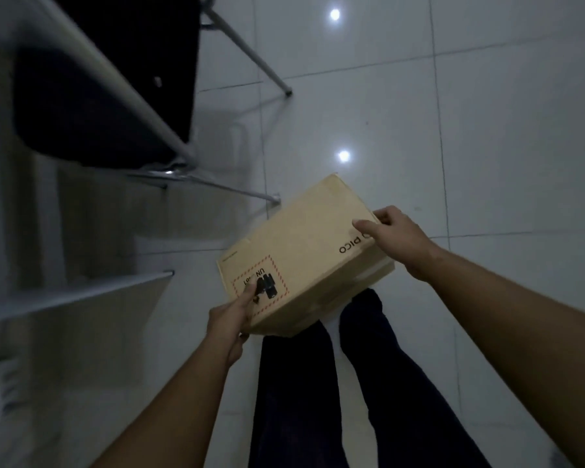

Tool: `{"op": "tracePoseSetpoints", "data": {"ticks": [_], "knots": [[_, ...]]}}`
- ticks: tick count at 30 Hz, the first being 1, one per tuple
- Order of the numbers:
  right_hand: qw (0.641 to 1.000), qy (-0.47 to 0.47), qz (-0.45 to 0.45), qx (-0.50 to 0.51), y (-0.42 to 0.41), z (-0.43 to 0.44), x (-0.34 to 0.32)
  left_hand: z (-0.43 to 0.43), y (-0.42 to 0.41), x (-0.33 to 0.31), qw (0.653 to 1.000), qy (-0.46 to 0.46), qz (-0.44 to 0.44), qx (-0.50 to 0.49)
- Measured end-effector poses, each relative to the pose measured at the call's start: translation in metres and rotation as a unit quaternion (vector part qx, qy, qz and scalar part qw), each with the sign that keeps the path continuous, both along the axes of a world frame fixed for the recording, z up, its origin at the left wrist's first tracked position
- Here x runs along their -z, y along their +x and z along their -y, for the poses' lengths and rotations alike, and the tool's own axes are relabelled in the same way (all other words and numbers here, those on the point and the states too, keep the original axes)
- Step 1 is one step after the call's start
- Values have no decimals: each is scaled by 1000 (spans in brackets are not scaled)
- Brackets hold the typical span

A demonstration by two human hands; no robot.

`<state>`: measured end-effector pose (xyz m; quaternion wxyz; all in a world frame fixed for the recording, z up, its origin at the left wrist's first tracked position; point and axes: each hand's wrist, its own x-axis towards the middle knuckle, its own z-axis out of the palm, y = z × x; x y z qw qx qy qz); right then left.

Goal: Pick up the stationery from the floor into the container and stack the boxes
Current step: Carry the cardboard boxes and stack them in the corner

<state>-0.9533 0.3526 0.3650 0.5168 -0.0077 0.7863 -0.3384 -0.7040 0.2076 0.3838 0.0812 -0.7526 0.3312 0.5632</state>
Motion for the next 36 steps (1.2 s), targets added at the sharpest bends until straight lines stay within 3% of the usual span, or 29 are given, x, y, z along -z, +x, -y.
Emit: {"op": "tracePoseSetpoints", "data": {"ticks": [6, 13, 17, 24, 36], "knots": [[999, 29, 7, -32, 34, -8, -99, -39, 64, -99, 999, 4, 34, -16], [956, 61, 43, -282, 113, 26, -209, -104, 170, -189, 993, 47, -31, -100], [924, 87, 50, -369, 192, 44, -244, -145, 240, -223, 969, 32, -55, -238], [875, 71, 36, -477, 383, 50, -263, -231, 392, -241, 878, -25, -60, -474], [789, -20, 57, -611, 712, 38, -289, -346, 667, -266, 728, -195, -58, -655]]}}
